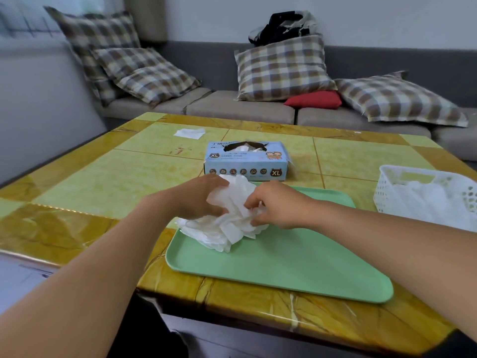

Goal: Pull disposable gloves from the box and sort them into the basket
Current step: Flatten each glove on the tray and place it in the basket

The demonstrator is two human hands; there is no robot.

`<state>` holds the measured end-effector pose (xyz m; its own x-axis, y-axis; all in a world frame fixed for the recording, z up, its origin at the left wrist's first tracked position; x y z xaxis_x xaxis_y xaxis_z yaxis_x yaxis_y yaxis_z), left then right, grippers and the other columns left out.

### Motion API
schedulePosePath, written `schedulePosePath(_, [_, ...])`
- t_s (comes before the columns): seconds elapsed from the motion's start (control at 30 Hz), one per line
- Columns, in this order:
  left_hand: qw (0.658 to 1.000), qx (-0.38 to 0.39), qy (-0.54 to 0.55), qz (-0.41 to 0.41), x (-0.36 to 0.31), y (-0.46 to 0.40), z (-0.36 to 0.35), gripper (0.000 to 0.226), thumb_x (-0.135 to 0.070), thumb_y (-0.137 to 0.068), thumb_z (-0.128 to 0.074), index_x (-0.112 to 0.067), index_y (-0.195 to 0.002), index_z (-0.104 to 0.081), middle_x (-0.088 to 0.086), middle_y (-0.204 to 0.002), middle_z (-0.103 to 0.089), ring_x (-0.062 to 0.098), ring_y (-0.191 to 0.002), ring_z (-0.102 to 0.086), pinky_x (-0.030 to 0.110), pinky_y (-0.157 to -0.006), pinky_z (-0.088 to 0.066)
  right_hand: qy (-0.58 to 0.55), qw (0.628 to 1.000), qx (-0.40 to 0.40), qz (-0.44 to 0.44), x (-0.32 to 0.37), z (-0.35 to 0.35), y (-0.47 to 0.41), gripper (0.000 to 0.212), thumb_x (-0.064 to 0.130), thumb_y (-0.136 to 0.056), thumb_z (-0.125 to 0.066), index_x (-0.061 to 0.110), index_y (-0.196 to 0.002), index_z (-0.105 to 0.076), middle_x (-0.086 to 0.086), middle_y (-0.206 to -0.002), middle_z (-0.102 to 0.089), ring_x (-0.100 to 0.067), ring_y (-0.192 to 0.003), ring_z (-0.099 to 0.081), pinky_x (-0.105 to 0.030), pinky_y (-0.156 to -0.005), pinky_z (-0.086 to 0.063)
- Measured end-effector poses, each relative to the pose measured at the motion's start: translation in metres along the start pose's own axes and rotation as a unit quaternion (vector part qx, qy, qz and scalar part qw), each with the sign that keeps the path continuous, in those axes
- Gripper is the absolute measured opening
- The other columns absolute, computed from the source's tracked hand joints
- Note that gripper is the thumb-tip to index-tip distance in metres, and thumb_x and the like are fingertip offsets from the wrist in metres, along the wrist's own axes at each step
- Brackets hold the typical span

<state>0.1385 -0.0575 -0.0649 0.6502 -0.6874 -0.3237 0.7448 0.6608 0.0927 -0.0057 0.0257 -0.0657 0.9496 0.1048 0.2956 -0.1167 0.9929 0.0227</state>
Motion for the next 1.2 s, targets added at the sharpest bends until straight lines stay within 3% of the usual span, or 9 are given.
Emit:
schedulePosePath(0.2, [1.000,-0.020,0.011,0.020,0.009,-0.007,-0.002,0.055,-0.029,-0.097,-0.063,-0.022,-0.148,-0.044,0.001,-0.154,-0.041,0.021,-0.138,-0.040,0.032,-0.111,-0.031,-0.089,0.994,-0.040,-0.038,-0.025,0.013,0.023,0.048,0.013,-0.077,-0.086,0.028,-0.119,-0.068,0.005,-0.092,-0.065,-0.004,-0.068,-0.057,-0.016,-0.064,-0.046])
schedulePosePath(0.33, [0.999,-0.024,0.025,0.019,0.005,-0.014,-0.003,0.045,-0.030,-0.099,-0.059,-0.022,-0.142,-0.050,0.004,-0.145,-0.047,0.023,-0.130,-0.045,0.036,-0.108,-0.037,-0.128,0.987,-0.059,-0.075,-0.050,0.022,0.038,0.031,0.032,-0.081,-0.084,0.027,-0.109,-0.072,0.007,-0.104,-0.067,-0.003,-0.073,-0.062,-0.011,-0.062,-0.044])
schedulePosePath(0.5, [0.998,-0.019,0.060,0.008,-0.002,-0.016,-0.004,0.050,-0.050,-0.097,-0.057,-0.036,-0.144,-0.047,0.000,-0.148,-0.042,0.024,-0.137,-0.040,0.042,-0.115,-0.030,-0.111,0.986,-0.068,-0.100,-0.046,0.027,0.043,0.054,0.049,-0.068,-0.088,0.027,-0.110,-0.063,0.008,-0.107,-0.060,-0.009,-0.085,-0.060,-0.023,-0.067,-0.047])
schedulePosePath(0.6, [0.995,0.026,0.093,-0.012,-0.011,-0.013,-0.009,0.066,-0.068,-0.086,-0.058,-0.044,-0.146,-0.042,-0.006,-0.152,-0.037,0.017,-0.141,-0.036,0.037,-0.117,-0.028,-0.126,0.984,0.028,-0.119,-0.036,0.000,0.037,0.054,0.033,-0.063,-0.096,0.022,-0.105,-0.064,0.000,-0.101,-0.067,-0.010,-0.074,-0.061,-0.021,-0.059,-0.046])
schedulePosePath(0.7, [0.996,0.085,0.034,-0.023,-0.019,-0.006,-0.016,0.092,-0.078,-0.067,-0.067,-0.044,-0.147,-0.038,-0.014,-0.147,-0.035,0.010,-0.134,-0.036,0.035,-0.114,-0.031,-0.309,0.939,-0.035,-0.145,-0.028,-0.019,0.026,0.036,0.003,-0.073,-0.086,0.012,-0.104,-0.068,-0.008,-0.097,-0.071,-0.020,-0.084,-0.068,-0.026,-0.067,-0.057])
schedulePosePath(0.8, [0.999,0.010,0.030,-0.015,-0.020,-0.010,-0.012,0.051,-0.058,-0.082,-0.072,-0.024,-0.118,-0.061,-0.010,-0.116,-0.054,0.013,-0.106,-0.051,0.027,-0.089,-0.042,-0.458,0.872,-0.109,-0.135,-0.019,-0.015,0.013,0.041,-0.016,-0.079,-0.072,0.009,-0.111,-0.066,-0.006,-0.100,-0.070,-0.019,-0.094,-0.067,-0.021,-0.072,-0.057])
schedulePosePath(0.9, [0.992,-0.081,0.093,0.009,-0.016,-0.012,0.001,0.033,-0.035,-0.099,-0.061,-0.020,-0.070,-0.054,-0.003,-0.070,-0.053,0.015,-0.063,-0.047,0.027,-0.056,-0.032,-0.395,0.896,-0.160,-0.123,-0.024,0.000,0.008,0.042,-0.007,-0.079,-0.078,0.014,-0.113,-0.067,0.002,-0.106,-0.070,-0.014,-0.095,-0.067,-0.025,-0.082,-0.056])
schedulePosePath(1.03, [0.984,-0.111,0.130,0.057,-0.005,-0.015,0.006,0.033,-0.034,-0.100,-0.058,-0.006,-0.083,-0.067,0.006,-0.075,-0.063,0.018,-0.064,-0.052,0.029,-0.055,-0.034,-0.231,0.909,-0.332,-0.095,-0.033,0.040,0.031,0.020,0.014,-0.076,-0.086,0.015,-0.087,-0.068,0.007,-0.080,-0.064,-0.006,-0.065,-0.055,-0.018,-0.065,-0.047])
schedulePosePath(1.2, [0.984,-0.128,0.096,0.080,-0.005,-0.026,-0.001,0.036,-0.033,-0.100,-0.057,-0.011,-0.072,-0.051,0.005,-0.074,-0.056,0.020,-0.067,-0.050,0.030,-0.055,-0.033,-0.158,0.979,-0.110,-0.061,-0.008,0.005,0.033,0.040,0.045,-0.065,-0.092,0.018,-0.090,-0.075,0.007,-0.079,-0.069,-0.004,-0.068,-0.063,-0.023,-0.067,-0.053])
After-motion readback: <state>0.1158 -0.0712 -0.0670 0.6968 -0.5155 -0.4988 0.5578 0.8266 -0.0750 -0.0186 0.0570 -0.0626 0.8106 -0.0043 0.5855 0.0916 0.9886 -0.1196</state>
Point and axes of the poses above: each hand's wrist, its own y-axis away from the middle knuckle, its own z-axis out of the back of the hand, x = y × z, the point moved 6 cm from there along -y, towards the middle knuckle
